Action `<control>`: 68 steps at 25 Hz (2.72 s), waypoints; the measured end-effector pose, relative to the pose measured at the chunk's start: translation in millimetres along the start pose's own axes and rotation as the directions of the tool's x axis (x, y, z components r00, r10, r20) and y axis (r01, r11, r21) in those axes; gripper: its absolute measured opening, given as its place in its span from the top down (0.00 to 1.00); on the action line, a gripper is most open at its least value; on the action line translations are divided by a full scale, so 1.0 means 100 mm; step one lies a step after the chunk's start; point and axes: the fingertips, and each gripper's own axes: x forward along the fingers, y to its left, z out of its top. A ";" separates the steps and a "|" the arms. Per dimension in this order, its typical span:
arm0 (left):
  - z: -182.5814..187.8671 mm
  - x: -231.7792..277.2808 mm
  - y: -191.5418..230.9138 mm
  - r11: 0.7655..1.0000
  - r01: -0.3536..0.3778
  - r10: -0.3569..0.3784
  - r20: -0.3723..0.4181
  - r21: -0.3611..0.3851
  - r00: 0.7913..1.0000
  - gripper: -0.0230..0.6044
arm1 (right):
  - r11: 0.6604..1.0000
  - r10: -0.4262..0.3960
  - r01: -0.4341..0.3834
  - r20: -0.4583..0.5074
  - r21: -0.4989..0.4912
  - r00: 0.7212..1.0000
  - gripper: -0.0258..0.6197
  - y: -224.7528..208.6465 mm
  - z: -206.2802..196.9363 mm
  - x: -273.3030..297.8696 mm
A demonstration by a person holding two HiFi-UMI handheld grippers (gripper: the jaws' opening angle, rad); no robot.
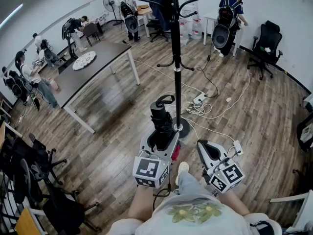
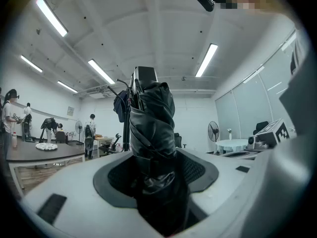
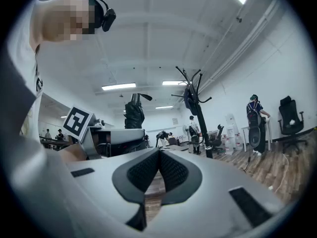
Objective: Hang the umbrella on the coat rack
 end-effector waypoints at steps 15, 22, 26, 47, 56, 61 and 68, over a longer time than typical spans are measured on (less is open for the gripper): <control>0.22 0.70 0.25 0.999 0.009 -0.009 -0.004 0.037 1.000 0.58 | 0.999 -0.038 0.037 0.077 0.013 0.996 0.95 -0.49 0.18 0.45; 0.33 1.29 0.50 0.998 0.033 -0.033 -0.001 0.049 0.999 0.58 | 0.999 -0.045 0.043 0.080 0.030 0.996 0.95 -0.90 0.17 0.88; 0.38 1.60 0.70 0.998 0.032 -0.032 0.004 0.047 0.999 0.58 | 0.999 -0.043 0.040 0.080 0.031 0.996 0.95 -1.12 0.19 1.15; 0.78 2.83 1.28 0.997 0.000 -0.006 0.075 0.078 0.997 0.58 | 0.998 0.012 -0.015 0.044 0.063 0.999 0.95 -2.00 0.21 2.05; 0.80 3.05 1.42 0.995 -0.024 0.015 0.092 0.095 0.996 0.58 | 0.996 0.024 -0.027 0.039 0.079 0.999 0.95 -2.16 0.08 2.19; 0.84 3.15 1.45 0.994 -0.029 0.019 0.099 0.106 0.995 0.58 | 0.996 0.023 -0.027 0.052 0.085 0.998 0.95 -2.25 0.07 2.21; 0.81 3.29 1.54 0.994 -0.036 0.028 0.088 0.098 0.996 0.58 | 0.995 0.024 -0.030 0.063 0.100 0.998 0.95 -2.35 0.03 2.27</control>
